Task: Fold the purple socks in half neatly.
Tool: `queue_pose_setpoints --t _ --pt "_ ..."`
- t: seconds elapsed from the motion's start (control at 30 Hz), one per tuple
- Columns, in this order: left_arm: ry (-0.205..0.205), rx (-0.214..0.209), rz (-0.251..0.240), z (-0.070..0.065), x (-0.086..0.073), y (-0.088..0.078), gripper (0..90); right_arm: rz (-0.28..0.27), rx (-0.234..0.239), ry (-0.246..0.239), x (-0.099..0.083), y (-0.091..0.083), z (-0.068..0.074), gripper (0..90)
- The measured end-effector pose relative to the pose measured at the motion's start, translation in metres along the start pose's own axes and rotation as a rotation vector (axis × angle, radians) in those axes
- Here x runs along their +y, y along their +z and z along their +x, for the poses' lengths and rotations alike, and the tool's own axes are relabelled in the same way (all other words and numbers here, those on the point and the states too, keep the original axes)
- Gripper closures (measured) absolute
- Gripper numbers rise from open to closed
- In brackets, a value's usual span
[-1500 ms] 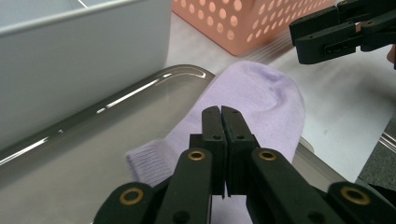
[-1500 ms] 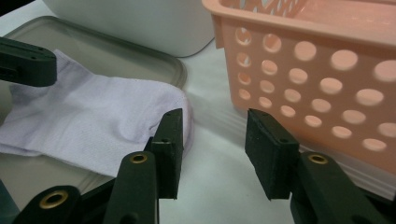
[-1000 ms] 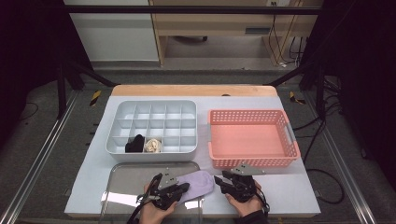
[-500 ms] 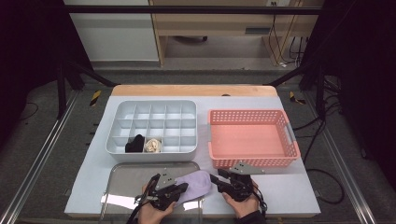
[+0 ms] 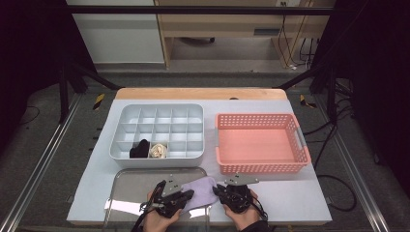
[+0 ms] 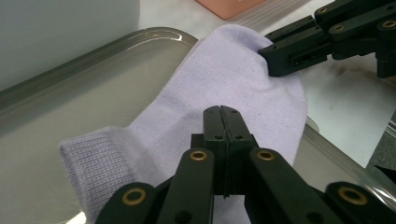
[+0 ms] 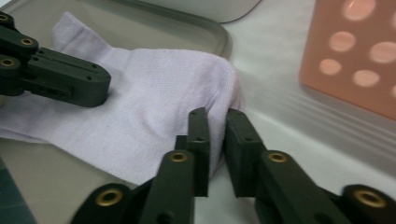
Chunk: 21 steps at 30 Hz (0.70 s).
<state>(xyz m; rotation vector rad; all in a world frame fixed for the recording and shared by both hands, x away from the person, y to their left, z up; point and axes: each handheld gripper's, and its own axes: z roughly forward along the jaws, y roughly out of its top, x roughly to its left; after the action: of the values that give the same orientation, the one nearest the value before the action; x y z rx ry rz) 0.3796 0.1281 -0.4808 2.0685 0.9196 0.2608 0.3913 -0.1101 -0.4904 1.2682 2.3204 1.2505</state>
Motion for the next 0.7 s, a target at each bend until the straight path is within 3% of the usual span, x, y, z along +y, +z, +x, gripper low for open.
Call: queue_pose_setpoints --t 0.17,0.33,0.53,0.7 --pt "-0.007 -0.001 -0.001 0.000 0.000 0.000 89.5 0.002 0.039 0.044 0.003 -0.003 -0.005 84.7" --pt "0.013 -0.010 -0.038 -0.004 0.003 -0.003 89.0 -0.058 0.050 0.026 0.013 -0.017 -0.003 84.7" --pt "0.001 -0.017 -0.023 -0.007 0.004 0.004 88.6 -0.095 0.065 0.003 0.023 -0.031 0.002 84.5" --pt "-0.002 -0.013 -0.007 -0.009 0.006 0.009 87.6 -0.102 0.121 -0.024 0.028 -0.033 0.014 84.5"
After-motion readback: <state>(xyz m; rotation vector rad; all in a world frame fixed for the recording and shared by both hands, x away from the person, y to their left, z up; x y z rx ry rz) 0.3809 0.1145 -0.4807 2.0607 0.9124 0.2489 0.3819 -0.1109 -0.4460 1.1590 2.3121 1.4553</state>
